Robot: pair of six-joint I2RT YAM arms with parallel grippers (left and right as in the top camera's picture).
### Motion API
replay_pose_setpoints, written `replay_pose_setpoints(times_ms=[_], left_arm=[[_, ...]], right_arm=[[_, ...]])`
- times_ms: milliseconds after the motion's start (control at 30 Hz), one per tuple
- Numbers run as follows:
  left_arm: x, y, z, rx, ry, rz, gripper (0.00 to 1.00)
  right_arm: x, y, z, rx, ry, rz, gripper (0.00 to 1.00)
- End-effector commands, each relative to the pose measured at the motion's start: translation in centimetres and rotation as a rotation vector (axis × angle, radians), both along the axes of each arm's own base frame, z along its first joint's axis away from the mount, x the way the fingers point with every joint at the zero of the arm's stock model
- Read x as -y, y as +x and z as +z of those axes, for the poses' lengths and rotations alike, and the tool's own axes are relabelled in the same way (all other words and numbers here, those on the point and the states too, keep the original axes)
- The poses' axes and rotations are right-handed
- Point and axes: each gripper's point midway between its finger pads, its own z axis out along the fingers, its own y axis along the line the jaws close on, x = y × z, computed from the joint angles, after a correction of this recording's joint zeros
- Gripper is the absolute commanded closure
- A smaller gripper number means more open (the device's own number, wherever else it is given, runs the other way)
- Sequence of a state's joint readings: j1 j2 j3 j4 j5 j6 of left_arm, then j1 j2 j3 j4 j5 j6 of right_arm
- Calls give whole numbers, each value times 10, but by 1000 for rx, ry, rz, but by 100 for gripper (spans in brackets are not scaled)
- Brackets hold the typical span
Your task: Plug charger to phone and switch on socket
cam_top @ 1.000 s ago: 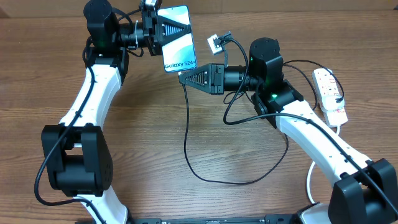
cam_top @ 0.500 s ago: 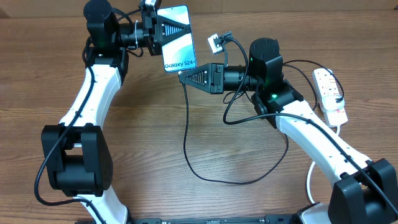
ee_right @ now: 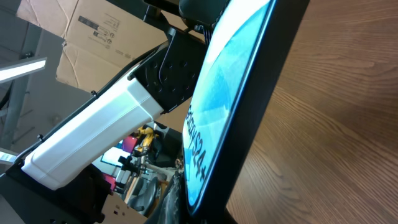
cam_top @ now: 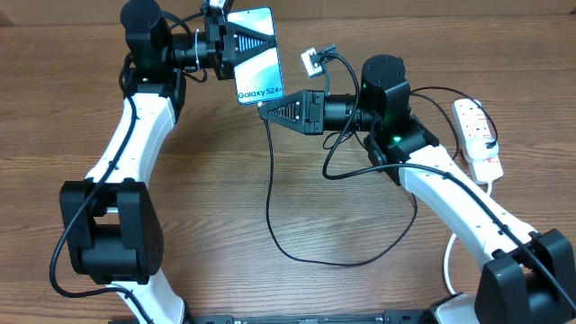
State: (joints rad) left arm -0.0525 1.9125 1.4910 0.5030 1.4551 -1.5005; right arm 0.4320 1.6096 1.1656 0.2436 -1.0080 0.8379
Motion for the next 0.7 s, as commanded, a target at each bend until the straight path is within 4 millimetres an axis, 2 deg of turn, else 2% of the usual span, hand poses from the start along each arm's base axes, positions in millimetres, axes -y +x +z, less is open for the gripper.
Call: replay_pose_setpoints(times_ms=[0, 267, 667], left_arm=[[3, -14, 11, 79, 5, -62, 96], [3, -13, 11, 89, 5, -59, 96], [2, -6, 11, 75, 3, -20, 96]], right_arm=[[9, 18, 4, 20, 4, -81, 96], [15, 34, 3, -30, 5, -170, 96], [15, 37, 1, -39, 0, -192, 96]])
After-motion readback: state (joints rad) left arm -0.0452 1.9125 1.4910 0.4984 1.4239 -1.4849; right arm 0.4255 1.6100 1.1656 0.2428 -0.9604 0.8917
